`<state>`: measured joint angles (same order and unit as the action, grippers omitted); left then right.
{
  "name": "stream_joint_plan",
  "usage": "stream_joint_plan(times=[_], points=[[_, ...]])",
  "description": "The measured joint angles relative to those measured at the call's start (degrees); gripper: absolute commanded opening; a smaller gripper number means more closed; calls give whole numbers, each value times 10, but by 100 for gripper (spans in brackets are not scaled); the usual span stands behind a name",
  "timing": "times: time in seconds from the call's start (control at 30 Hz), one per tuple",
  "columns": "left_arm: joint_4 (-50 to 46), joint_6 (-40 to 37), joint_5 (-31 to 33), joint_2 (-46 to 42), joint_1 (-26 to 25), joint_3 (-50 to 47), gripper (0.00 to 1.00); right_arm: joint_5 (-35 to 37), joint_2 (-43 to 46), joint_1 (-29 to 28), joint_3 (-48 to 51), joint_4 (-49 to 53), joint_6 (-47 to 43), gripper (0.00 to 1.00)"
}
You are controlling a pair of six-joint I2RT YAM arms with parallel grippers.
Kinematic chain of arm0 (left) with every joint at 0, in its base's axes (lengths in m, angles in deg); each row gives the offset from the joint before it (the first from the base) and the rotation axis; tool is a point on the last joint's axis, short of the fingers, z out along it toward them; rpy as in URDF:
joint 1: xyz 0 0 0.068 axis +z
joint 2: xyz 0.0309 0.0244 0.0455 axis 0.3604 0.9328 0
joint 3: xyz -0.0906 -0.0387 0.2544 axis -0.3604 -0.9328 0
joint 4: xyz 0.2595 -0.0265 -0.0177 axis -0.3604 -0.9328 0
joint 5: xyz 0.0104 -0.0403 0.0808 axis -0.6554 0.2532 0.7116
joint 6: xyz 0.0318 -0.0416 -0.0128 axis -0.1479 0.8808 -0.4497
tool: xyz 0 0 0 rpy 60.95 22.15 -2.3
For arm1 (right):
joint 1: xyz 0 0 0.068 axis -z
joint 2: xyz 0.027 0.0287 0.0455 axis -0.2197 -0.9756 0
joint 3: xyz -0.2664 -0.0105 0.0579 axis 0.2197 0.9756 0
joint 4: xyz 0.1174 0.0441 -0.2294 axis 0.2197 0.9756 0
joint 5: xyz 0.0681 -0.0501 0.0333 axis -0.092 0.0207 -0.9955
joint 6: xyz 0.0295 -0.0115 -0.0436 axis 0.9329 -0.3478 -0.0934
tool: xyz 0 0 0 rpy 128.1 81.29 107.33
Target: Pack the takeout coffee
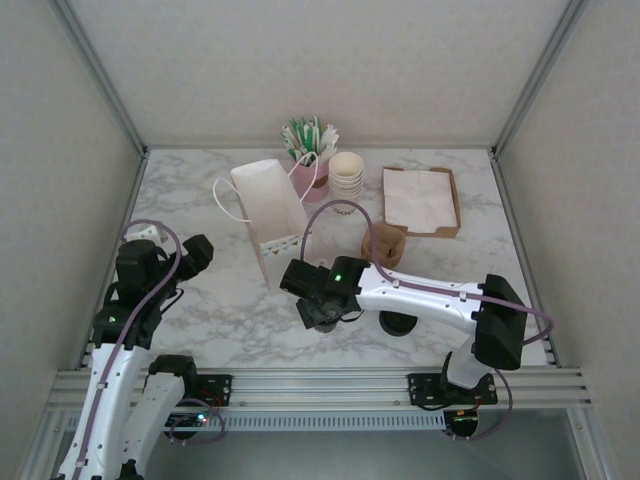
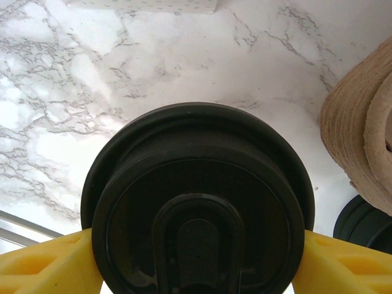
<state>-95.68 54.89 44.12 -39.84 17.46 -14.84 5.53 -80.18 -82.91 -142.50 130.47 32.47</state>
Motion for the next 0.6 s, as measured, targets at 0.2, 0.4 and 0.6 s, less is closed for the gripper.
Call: stream_joint_plan(times=[0.2, 0.4, 0.6], points=[[0, 0, 0, 0, 0, 0, 90, -23, -10, 11, -11, 13, 0, 70], [0, 0, 0, 0, 0, 0, 89, -30, -24, 17, -22, 28, 0, 67], [0, 0, 0, 0, 0, 0, 90, -28, -46, 17, -40, 51, -1, 65]])
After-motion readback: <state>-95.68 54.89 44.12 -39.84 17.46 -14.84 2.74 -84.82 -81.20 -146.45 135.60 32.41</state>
